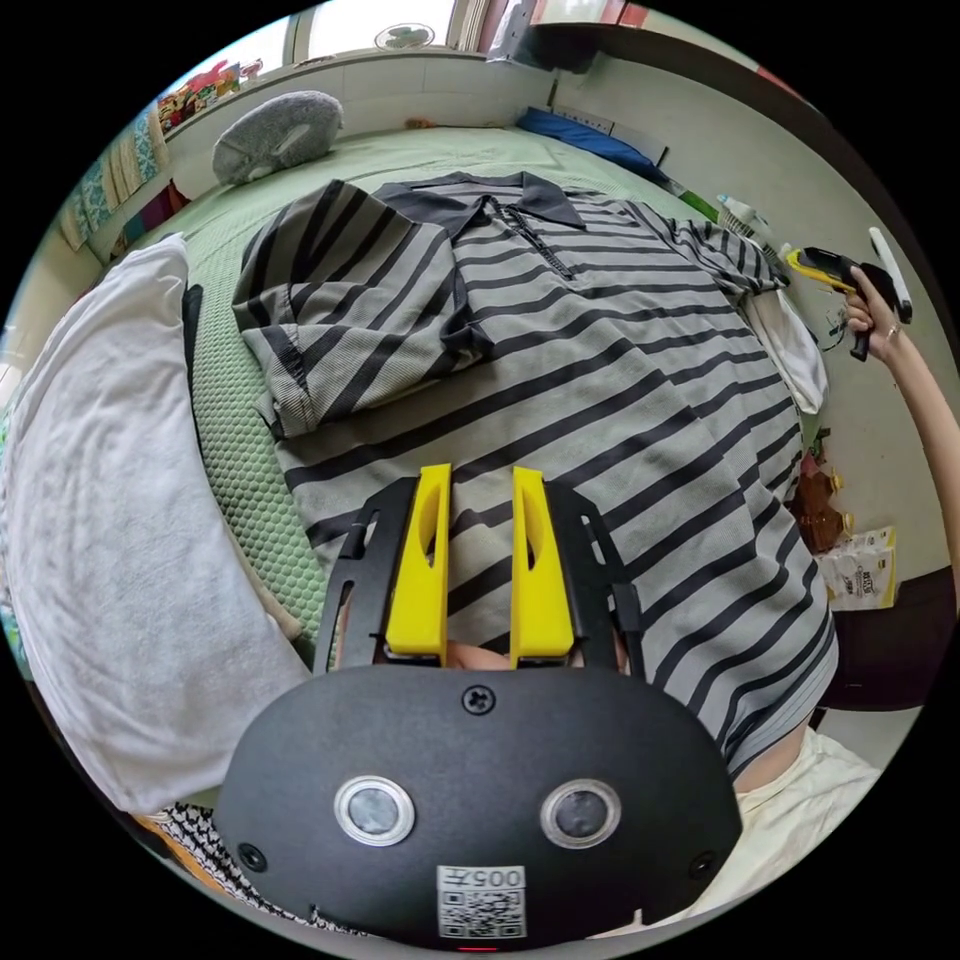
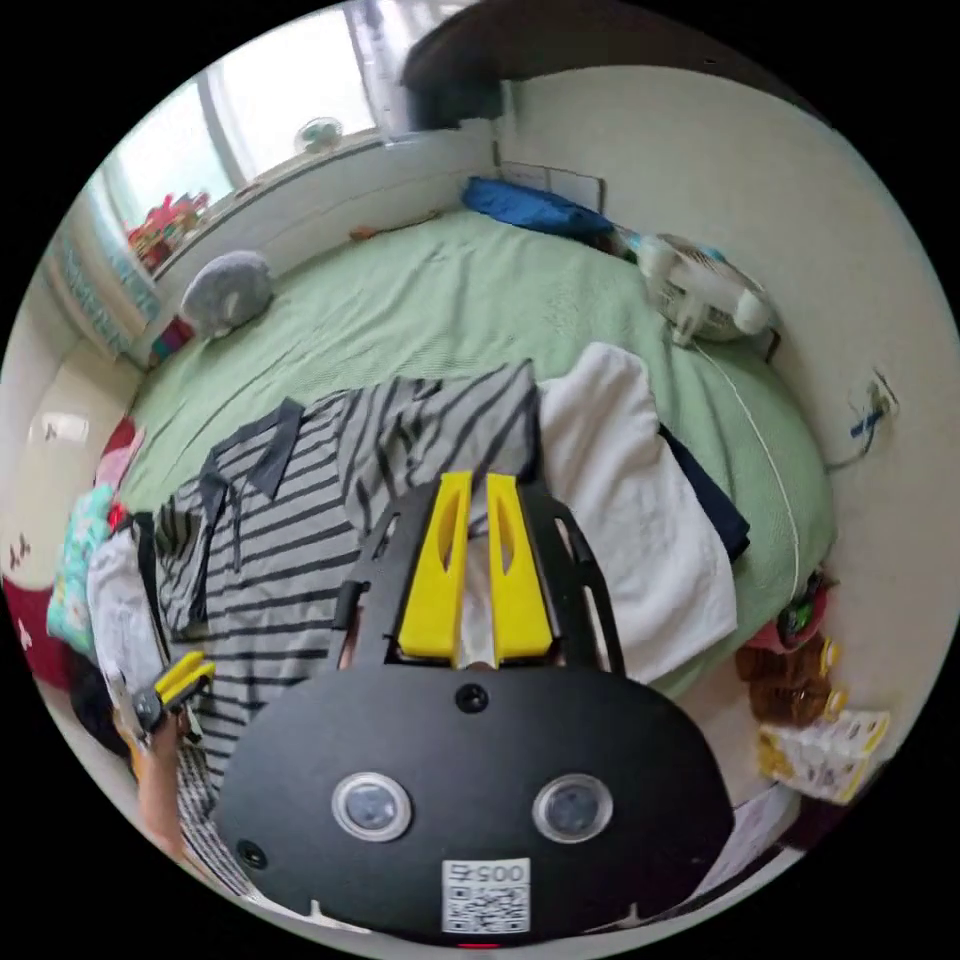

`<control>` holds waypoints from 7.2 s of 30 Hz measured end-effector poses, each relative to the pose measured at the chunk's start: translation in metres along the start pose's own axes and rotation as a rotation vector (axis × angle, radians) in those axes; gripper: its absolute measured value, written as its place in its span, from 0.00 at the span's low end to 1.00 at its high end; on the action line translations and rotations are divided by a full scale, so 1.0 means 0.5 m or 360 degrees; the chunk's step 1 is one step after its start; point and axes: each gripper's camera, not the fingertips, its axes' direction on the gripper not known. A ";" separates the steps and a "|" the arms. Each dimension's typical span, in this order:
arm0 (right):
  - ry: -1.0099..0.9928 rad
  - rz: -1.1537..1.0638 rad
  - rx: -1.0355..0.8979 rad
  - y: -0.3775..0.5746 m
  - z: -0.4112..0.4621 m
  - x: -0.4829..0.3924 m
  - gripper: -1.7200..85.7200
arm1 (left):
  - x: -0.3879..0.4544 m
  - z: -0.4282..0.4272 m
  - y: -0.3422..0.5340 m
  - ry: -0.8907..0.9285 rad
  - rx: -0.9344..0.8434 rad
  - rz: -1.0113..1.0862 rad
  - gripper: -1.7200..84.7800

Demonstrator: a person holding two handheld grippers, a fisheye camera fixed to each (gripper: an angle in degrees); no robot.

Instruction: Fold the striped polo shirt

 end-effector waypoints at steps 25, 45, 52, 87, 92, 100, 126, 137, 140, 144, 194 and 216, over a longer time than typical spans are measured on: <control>-0.0104 -0.0588 -0.0276 0.378 0.172 -0.584 0.09 | 0.083 -0.068 -0.059 -0.0288 0.0193 0.0052 0.16; 0.0087 -0.0619 -0.0117 0.461 0.195 -0.721 0.07 | 0.043 -0.252 -0.055 -0.0192 0.0337 -0.0125 0.09; 0.0177 -0.0680 -0.0088 0.487 0.201 -0.766 0.07 | -0.107 -0.418 0.007 -0.0337 0.0519 -0.0562 0.07; 0.0150 -0.0623 -0.0089 0.540 0.235 -0.790 0.07 | 0.099 -0.177 -0.243 -0.0675 -0.0091 -0.0137 0.08; 0.0117 -0.0597 -0.0089 0.550 0.235 -0.771 0.07 | 0.116 -0.247 -0.230 -0.0741 0.0021 -0.0089 0.06; 0.0110 -0.0599 -0.0086 0.571 0.236 -0.746 0.07 | 0.013 -0.424 -0.150 -0.0809 0.0252 -0.0628 0.05; -0.0125 -0.0513 0.0115 0.665 0.169 -0.579 0.01 | 0.056 -0.305 -0.003 -0.0851 -0.0054 -0.0533 0.02; -0.0335 -0.0408 0.0361 0.713 0.088 -0.505 0.01 | 0.103 -0.382 0.097 -0.0770 0.0117 -0.0476 0.01; -0.0301 -0.0312 0.0181 0.722 0.044 -0.484 0.01 | 0.149 -0.394 0.157 -0.0480 0.0196 -0.0453 0.01; -0.0375 -0.0265 0.0190 0.767 -0.029 -0.470 0.01 | 0.227 -0.354 0.227 -0.0075 0.0255 -0.0401 0.01; 0.0012 -0.0574 -0.0015 0.925 -0.056 -0.554 0.01 | 0.248 -0.224 0.385 -0.0176 0.0155 -0.0510 0.01; -0.0010 -0.0593 -0.0043 0.924 -0.062 -0.564 0.01 | 0.237 -0.210 0.384 -0.0153 0.0138 -0.0506 0.01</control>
